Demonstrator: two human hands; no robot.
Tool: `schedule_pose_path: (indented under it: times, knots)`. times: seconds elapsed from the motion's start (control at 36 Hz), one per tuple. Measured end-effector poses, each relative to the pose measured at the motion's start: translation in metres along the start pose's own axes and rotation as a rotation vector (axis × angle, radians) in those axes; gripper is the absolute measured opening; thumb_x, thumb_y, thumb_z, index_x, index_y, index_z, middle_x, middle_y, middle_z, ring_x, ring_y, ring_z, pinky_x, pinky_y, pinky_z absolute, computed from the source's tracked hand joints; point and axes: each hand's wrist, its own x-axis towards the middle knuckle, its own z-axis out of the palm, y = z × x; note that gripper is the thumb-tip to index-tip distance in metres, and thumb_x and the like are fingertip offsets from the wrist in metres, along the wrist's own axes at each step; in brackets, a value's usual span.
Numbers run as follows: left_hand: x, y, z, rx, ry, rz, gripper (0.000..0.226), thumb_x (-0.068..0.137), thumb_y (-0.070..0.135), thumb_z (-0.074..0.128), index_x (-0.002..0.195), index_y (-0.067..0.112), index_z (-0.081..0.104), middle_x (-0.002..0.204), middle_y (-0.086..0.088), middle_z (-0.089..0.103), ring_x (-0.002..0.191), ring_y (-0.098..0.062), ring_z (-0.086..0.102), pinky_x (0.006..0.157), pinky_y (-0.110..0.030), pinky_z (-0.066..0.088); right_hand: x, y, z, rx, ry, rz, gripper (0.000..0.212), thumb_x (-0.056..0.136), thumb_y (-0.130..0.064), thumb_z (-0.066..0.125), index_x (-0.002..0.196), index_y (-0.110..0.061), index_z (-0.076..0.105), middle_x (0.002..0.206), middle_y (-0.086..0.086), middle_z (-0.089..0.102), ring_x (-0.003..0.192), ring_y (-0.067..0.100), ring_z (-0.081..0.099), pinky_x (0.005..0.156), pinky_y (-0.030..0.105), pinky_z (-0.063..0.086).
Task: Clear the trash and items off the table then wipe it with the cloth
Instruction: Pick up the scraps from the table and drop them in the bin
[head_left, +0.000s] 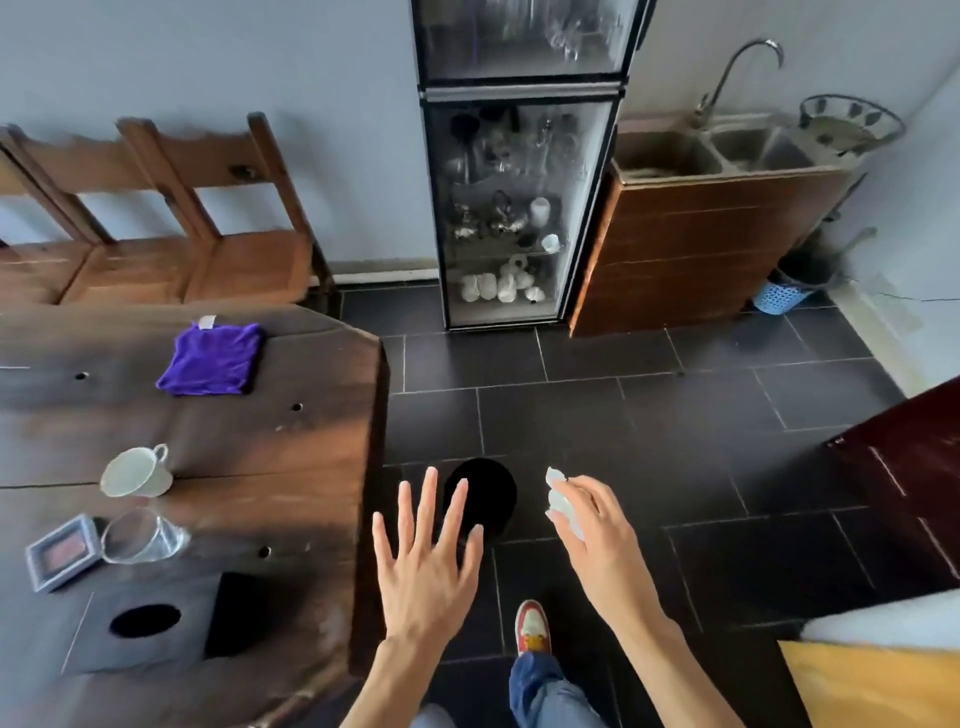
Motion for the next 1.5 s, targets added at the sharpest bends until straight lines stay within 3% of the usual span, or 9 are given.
schedule_pose_path:
  times: [0.19, 0.28, 0.42, 0.64, 0.81, 1.06, 1.22, 1.33, 1.5]
  knots:
    - [0.031, 0.022, 0.035, -0.009, 0.001, -0.106, 0.062, 0.103, 0.059, 0.030, 0.162, 0.040, 0.024, 0.174, 0.002, 0.011, 0.160, -0.026, 0.006, 0.125, -0.059, 0.015, 0.048, 0.043, 0.012, 0.013, -0.117, -0.089, 0.047, 0.097, -0.027, 0.058, 0.142, -0.015, 0.057, 0.125, 0.003, 0.061, 0.108, 0.010, 0.065, 0.095, 0.023, 0.056]
    - [0.051, 0.019, 0.053, 0.000, 0.015, -0.119, 0.062, 0.104, 0.060, 0.029, 0.163, 0.041, 0.020, 0.174, 0.003, 0.007, 0.161, -0.025, 0.003, 0.125, -0.058, 0.009, 0.066, 0.064, 0.026, 0.002, -0.139, -0.119, 0.049, 0.097, -0.034, 0.050, 0.143, -0.017, 0.056, 0.127, 0.001, 0.060, 0.111, 0.006, 0.062, 0.099, 0.019, 0.052]
    - [0.084, 0.013, 0.091, 0.011, 0.016, -0.126, 0.064, 0.104, 0.057, 0.030, 0.164, 0.041, 0.013, 0.174, 0.002, 0.004, 0.161, -0.028, 0.003, 0.126, -0.059, 0.007, 0.090, 0.098, 0.063, -0.006, -0.220, -0.081, 0.049, 0.096, -0.029, 0.059, 0.143, -0.020, 0.055, 0.133, 0.001, 0.058, 0.113, 0.003, 0.060, 0.099, 0.006, 0.040]
    - [0.123, -0.008, 0.174, 0.007, -0.039, -0.157, 0.062, 0.105, 0.055, 0.028, 0.164, 0.039, 0.015, 0.174, 0.001, 0.003, 0.161, -0.028, 0.003, 0.126, -0.056, 0.005, 0.116, 0.148, 0.145, 0.019, -0.293, -0.031, 0.057, 0.089, -0.015, 0.076, 0.143, -0.018, 0.057, 0.135, 0.005, 0.059, 0.112, 0.010, 0.065, 0.097, 0.007, 0.044]
    - [0.139, -0.032, 0.247, -0.050, -0.083, -0.196, 0.057, 0.108, 0.055, 0.017, 0.163, 0.043, 0.010, 0.174, 0.006, -0.002, 0.161, -0.022, -0.004, 0.126, -0.053, 0.002, 0.124, 0.189, 0.210, -0.012, -0.279, 0.016, 0.051, 0.092, -0.026, 0.067, 0.142, -0.021, 0.056, 0.135, 0.000, 0.056, 0.112, 0.004, 0.058, 0.093, -0.005, 0.033]
    - [0.161, -0.078, 0.354, -0.062, -0.167, -0.184, 0.055, 0.107, 0.058, 0.008, 0.161, 0.049, 0.000, 0.172, 0.012, -0.014, 0.159, -0.018, -0.015, 0.127, -0.051, -0.006, 0.129, 0.243, 0.299, -0.043, -0.328, 0.098, 0.055, 0.090, -0.018, 0.074, 0.142, -0.021, 0.056, 0.139, 0.004, 0.056, 0.116, 0.016, 0.065, 0.096, 0.010, 0.043]
    - [0.182, -0.099, 0.420, -0.011, -0.189, -0.211, 0.056, 0.107, 0.054, 0.020, 0.161, 0.039, 0.020, 0.173, 0.001, 0.009, 0.159, -0.029, 0.007, 0.125, -0.061, 0.014, 0.133, 0.274, 0.354, 0.004, -0.344, 0.110, 0.049, 0.091, -0.014, 0.073, 0.138, -0.016, 0.061, 0.139, 0.011, 0.057, 0.115, 0.022, 0.066, 0.091, 0.027, 0.058]
    - [0.188, -0.116, 0.461, -0.019, -0.187, -0.240, 0.054, 0.107, 0.053, 0.022, 0.160, 0.040, 0.021, 0.172, 0.001, 0.012, 0.158, -0.028, 0.009, 0.124, -0.063, 0.019, 0.135, 0.298, 0.388, 0.030, -0.372, 0.092, 0.047, 0.093, -0.017, 0.068, 0.139, -0.015, 0.059, 0.141, 0.013, 0.055, 0.119, 0.023, 0.064, 0.091, 0.034, 0.061]
    - [0.193, -0.137, 0.512, 0.013, -0.211, -0.211, 0.054, 0.108, 0.053, 0.018, 0.160, 0.041, 0.019, 0.172, 0.001, 0.011, 0.158, -0.029, 0.011, 0.124, -0.062, 0.015, 0.141, 0.333, 0.437, 0.022, -0.387, 0.117, 0.044, 0.101, -0.033, 0.053, 0.144, -0.024, 0.052, 0.145, 0.000, 0.046, 0.121, 0.007, 0.052, 0.094, -0.006, 0.029]
